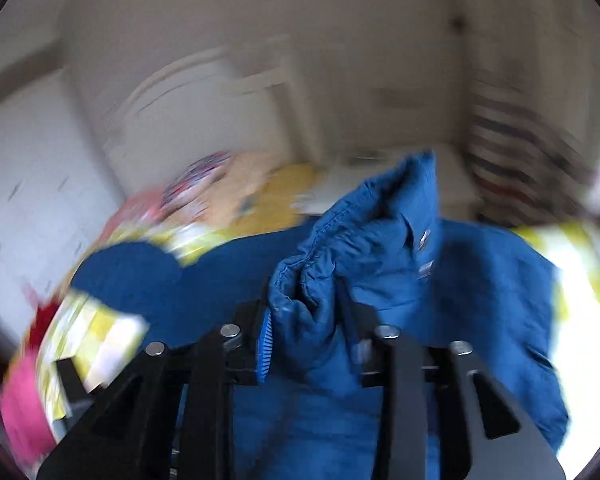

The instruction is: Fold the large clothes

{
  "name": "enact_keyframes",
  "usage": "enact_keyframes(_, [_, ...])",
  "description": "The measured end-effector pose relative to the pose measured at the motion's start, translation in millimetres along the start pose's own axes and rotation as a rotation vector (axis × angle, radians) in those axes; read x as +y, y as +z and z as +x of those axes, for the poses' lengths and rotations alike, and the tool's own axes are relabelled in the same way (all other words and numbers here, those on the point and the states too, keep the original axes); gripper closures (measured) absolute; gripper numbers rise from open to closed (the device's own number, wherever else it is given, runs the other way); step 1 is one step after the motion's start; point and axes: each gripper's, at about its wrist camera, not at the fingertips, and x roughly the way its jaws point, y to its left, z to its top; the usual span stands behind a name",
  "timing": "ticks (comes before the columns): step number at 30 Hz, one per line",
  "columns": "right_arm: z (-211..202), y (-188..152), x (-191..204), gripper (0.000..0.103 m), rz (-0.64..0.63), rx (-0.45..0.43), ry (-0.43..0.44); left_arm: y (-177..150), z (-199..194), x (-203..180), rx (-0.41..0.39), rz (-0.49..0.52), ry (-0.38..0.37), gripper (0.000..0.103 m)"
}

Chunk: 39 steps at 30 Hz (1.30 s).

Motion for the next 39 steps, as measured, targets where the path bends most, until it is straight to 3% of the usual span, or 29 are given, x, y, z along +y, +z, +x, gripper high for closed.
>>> enact_keyframes(2, [23, -3, 42, 0.016, -0.084, 0.085, 0.121, -1, -1, 2, -0.003, -0.008, -0.011, 0.002])
enact_keyframes(4, [26, -12, 63, 0.015, -0.149, 0.089, 0.118, -2, -3, 5, -0.008, -0.022, -0.030, 0.002])
enact_keyframes(6, [21, -21, 67, 0.016, -0.212, 0.068, 0.058, -2, -3, 8, -0.012, -0.033, -0.046, 0.002])
enact_keyframes(10, [-11, -39, 12, 0.019, -0.191, 0.007, -0.165, -2, -5, 11, -0.019, -0.048, -0.065, 0.002])
enact_keyframes(11, [-22, -47, -18, 0.019, -0.142, 0.000, -0.261, -2, -6, 11, -0.021, -0.051, -0.068, 0.002])
enact_keyframes(14, [-45, -72, -88, 0.019, 0.056, 0.015, -0.420, -2, -6, 11, -0.022, -0.054, -0.071, 0.002])
enact_keyframes(17, [-43, -106, -147, 0.018, 0.224, 0.074, -0.504, -1, -8, 14, -0.031, -0.076, -0.108, 0.002])
enact_keyframes(22, [-27, -125, -178, 0.015, 0.304, 0.112, -0.507, 24, -14, 28, 0.028, -0.161, -0.253, 0.002])
enact_keyframes(25, [-22, -122, -172, 0.015, 0.274, 0.110, -0.527, 59, -18, 41, -0.012, -0.223, -0.220, 0.002])
enact_keyframes(29, [-35, -120, -183, 0.015, 0.324, 0.067, -0.487, 102, 20, 58, -0.009, -0.308, -0.140, 0.003])
enact_keyframes(31, [-38, -122, -189, 0.015, 0.355, 0.061, -0.497, 111, 50, 60, 0.025, -0.344, -0.095, 0.012])
enact_keyframes(32, [-38, -122, -191, 0.015, 0.365, 0.061, -0.492, 109, 64, 61, 0.053, -0.369, -0.112, 0.029])
enact_keyframes(33, [-38, -123, -193, 0.015, 0.377, 0.062, -0.483, 107, 66, 57, 0.015, -0.375, -0.091, 0.040])
enact_keyframes(35, [-37, -123, -196, 0.015, 0.384, 0.067, -0.479, 106, 64, 39, -0.005, -0.293, -0.016, 0.061])
enact_keyframes(36, [-36, -122, -196, 0.015, 0.382, 0.073, -0.477, 107, 60, 34, -0.019, -0.258, 0.025, 0.090])
enact_keyframes(37, [-36, -122, -195, 0.015, 0.379, 0.075, -0.476, 107, 50, 28, -0.050, -0.222, 0.051, 0.091])
enact_keyframes(39, [-35, -123, -194, 0.015, 0.380, 0.076, -0.473, 111, 15, 29, -0.155, -0.219, -0.007, 0.094])
